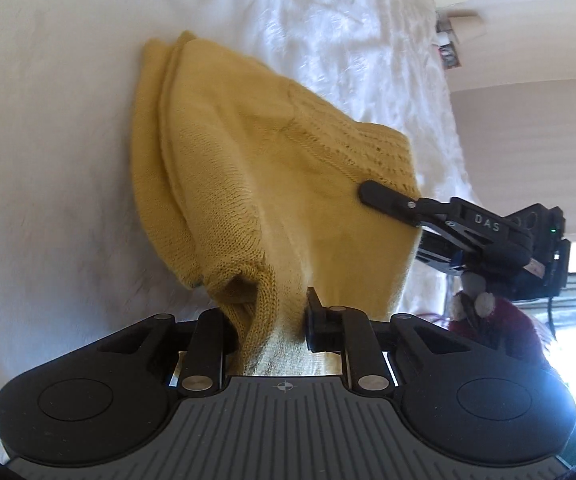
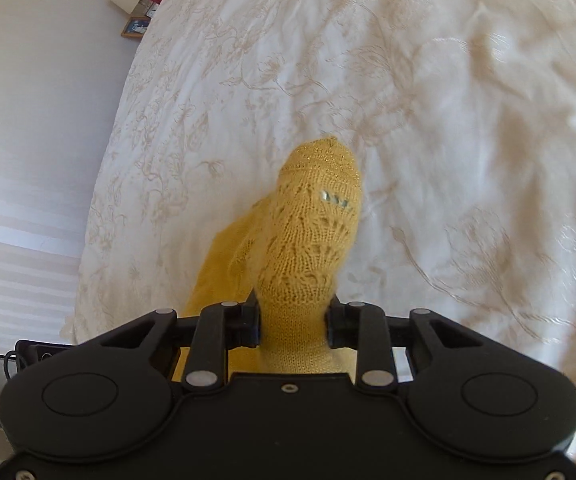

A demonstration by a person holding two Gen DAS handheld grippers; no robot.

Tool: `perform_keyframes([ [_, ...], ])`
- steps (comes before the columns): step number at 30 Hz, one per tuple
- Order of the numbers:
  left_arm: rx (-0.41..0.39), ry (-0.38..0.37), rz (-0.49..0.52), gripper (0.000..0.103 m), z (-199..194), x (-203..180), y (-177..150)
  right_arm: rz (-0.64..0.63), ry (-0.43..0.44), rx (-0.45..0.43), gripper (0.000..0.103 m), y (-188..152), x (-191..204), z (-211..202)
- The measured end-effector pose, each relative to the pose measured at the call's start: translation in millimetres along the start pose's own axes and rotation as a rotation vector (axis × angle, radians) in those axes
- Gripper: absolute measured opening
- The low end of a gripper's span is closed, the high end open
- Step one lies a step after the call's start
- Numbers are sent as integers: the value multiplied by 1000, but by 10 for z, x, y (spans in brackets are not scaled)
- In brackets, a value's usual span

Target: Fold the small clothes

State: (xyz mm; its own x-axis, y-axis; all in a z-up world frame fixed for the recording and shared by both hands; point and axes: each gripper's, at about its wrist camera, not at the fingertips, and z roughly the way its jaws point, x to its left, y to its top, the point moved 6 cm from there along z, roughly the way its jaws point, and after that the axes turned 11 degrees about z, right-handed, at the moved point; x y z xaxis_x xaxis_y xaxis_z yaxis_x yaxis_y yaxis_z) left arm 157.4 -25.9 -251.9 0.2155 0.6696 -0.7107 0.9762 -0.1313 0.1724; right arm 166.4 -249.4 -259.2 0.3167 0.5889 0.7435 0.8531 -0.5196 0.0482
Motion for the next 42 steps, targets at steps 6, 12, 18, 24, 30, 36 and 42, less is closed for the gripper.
perform_keyframes([
  [6,-61,175,-201,26,-22,354,-354,-2,-173,-87,61,24,-521,-194],
  [12,-84,347,-54,33,-236,204,-375,-101,-183,-137,66,-19,-479,-330],
  [18,-195,500,123,34,-627,-43,-405,-140,-143,-194,80,-86,-402,-460],
  [24,-301,543,265,52,-600,-361,-67,-214,-143,-210,87,-148,-268,-464],
  [30,-281,565,381,52,-280,-497,319,-209,-154,-202,88,-151,-250,-391],
  [36,-248,577,437,52,-52,-435,586,-199,-175,-190,92,-95,-234,-293],
  [42,-170,726,391,52,51,0,713,-206,-212,-183,92,-36,-209,-183],
])
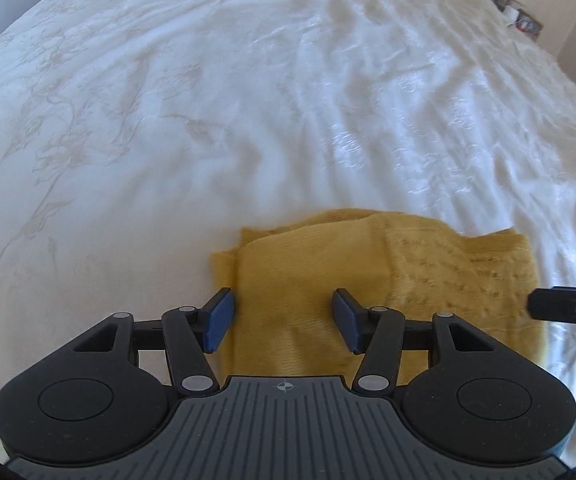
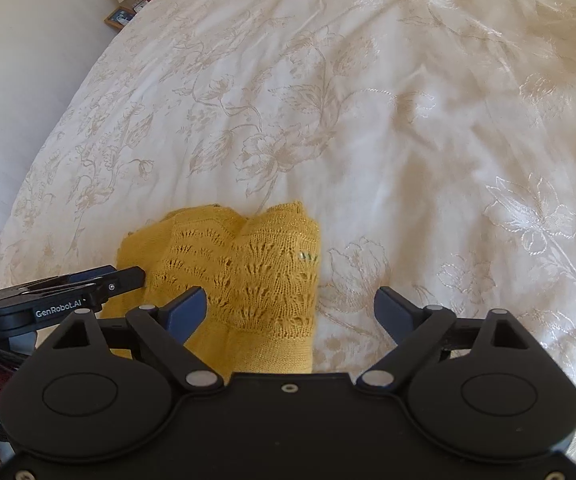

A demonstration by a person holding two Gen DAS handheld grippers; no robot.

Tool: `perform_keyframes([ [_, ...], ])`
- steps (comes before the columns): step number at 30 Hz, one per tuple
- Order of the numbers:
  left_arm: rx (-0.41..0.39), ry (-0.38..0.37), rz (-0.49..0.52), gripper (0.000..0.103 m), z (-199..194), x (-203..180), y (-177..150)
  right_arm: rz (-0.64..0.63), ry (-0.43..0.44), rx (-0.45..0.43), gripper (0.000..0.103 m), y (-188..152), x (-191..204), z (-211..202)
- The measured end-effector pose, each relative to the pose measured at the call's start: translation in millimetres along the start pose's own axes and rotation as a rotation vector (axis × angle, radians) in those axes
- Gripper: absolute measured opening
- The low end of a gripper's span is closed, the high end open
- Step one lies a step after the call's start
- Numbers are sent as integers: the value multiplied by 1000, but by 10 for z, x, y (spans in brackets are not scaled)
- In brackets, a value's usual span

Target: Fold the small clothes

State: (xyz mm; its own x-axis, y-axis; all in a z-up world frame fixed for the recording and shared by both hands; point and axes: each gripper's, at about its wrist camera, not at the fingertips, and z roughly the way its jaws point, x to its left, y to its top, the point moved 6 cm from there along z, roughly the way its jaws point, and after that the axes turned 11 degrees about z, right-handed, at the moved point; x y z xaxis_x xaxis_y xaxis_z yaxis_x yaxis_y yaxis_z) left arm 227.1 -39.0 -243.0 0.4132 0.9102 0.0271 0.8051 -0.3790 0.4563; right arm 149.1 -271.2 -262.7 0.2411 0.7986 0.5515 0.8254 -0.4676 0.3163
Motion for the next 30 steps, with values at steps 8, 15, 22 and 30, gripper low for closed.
perform_keyframes([
  [8,43,-36,-71,62,125,288,-166,0,-140,5,93,246,-178,268],
  [15,52,-59,-103,82,204,306,-153,-80,-230,47,103,310,-197,541],
  [22,66,-76,-105,103,205,365,-148,-73,-164,-5,103,296,-175,295],
  [30,-39,-59,-122,103,-265,283,-88,-68,-122,-122,103,171,-32,-224],
])
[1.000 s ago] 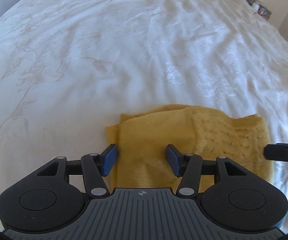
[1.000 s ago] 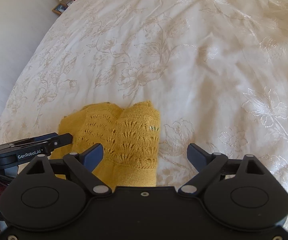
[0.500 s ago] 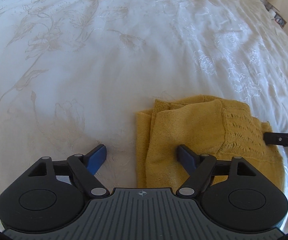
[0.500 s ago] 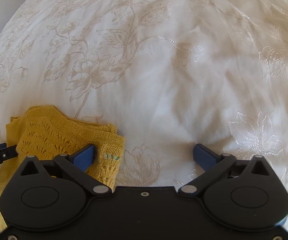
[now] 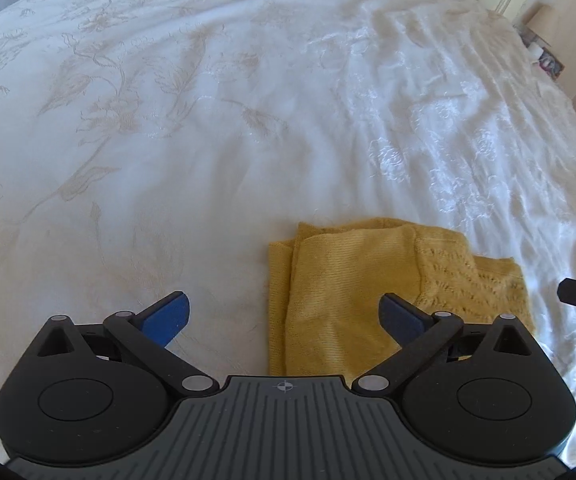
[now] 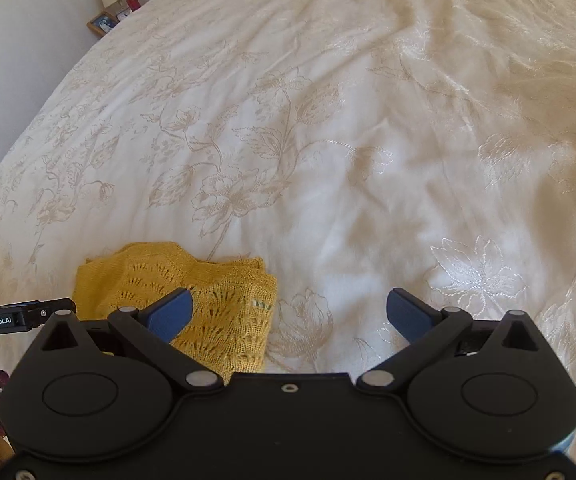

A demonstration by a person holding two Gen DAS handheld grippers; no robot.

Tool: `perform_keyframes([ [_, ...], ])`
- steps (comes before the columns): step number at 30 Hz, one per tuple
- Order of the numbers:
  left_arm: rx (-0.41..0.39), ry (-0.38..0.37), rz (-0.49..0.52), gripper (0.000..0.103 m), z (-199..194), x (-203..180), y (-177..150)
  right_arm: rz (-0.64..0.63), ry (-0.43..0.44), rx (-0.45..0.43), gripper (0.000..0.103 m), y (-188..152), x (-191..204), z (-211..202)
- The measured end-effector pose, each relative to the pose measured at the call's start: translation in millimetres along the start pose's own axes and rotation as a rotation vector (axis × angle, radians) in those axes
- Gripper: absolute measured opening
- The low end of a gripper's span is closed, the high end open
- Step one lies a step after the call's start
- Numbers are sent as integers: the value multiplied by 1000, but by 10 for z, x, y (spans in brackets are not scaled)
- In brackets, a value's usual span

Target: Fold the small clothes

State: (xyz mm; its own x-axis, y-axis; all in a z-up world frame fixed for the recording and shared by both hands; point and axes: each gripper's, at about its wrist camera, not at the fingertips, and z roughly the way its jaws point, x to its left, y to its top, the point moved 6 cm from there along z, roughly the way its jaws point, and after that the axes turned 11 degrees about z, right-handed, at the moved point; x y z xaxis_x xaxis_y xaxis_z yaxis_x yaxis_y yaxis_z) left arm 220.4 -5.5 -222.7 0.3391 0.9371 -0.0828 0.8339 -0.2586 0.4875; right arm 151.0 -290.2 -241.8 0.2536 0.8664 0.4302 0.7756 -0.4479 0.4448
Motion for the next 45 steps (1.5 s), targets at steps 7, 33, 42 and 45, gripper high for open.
perform_keyframes([
  [7,-81,-34,55,103,-549,-385,-79,-17,42,-47,103,-195,102,-465],
  [33,-144,210,7,102,-1688,-885,-431,-203,-44,-220,102,-606,401,-1637],
  [42,74,193,9,101,-1393,-857,-709,-146,-28,-50,102,-822,397,-1419],
  [45,101,196,16,101,-1367,-870,-766,-143,-38,-21,102,-877,397,-1365],
])
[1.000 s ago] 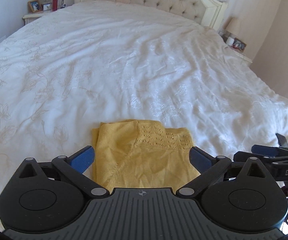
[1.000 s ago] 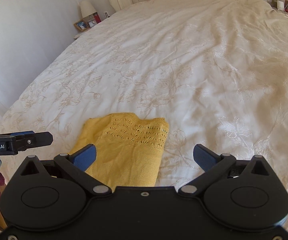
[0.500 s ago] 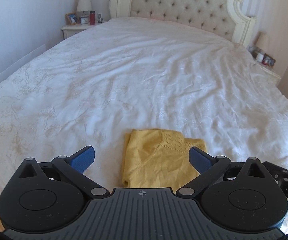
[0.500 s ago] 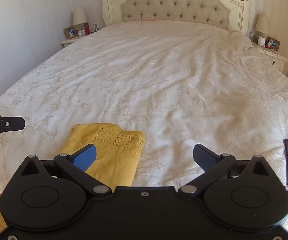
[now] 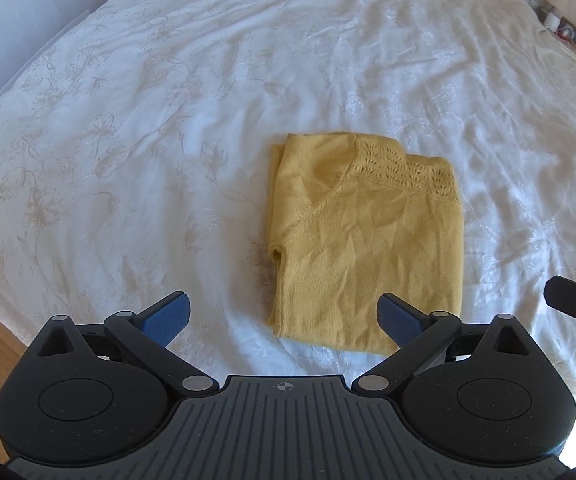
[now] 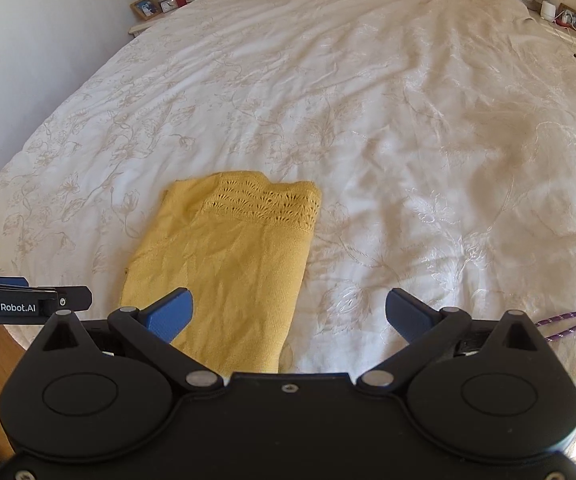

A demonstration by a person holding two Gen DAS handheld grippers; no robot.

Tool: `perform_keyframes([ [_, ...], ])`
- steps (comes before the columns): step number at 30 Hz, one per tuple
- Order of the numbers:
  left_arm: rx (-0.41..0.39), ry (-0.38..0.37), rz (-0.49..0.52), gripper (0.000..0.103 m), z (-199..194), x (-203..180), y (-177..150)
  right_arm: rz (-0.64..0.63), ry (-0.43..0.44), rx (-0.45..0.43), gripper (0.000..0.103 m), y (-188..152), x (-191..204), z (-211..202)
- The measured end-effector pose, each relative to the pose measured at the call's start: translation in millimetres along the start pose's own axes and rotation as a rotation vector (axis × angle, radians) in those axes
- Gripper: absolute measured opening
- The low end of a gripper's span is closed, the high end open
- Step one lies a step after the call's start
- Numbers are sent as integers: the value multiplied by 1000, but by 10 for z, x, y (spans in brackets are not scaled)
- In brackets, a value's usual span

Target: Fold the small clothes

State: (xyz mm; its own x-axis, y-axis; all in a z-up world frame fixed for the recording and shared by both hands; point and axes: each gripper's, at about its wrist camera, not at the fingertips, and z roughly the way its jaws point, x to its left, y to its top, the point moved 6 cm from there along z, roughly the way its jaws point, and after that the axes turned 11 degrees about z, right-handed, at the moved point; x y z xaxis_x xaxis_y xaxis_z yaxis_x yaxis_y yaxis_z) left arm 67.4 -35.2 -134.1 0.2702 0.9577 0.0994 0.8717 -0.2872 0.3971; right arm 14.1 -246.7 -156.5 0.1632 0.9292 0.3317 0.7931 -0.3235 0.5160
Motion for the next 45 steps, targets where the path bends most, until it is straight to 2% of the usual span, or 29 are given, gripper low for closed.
perform_keyframes([
  [8,27,18,29,101,51,-25,-44,29,-10,42,102,-62,9,82],
  [45,66,12,33,101,150,-125,-17,45,-14,67,102,-70,-11,167],
])
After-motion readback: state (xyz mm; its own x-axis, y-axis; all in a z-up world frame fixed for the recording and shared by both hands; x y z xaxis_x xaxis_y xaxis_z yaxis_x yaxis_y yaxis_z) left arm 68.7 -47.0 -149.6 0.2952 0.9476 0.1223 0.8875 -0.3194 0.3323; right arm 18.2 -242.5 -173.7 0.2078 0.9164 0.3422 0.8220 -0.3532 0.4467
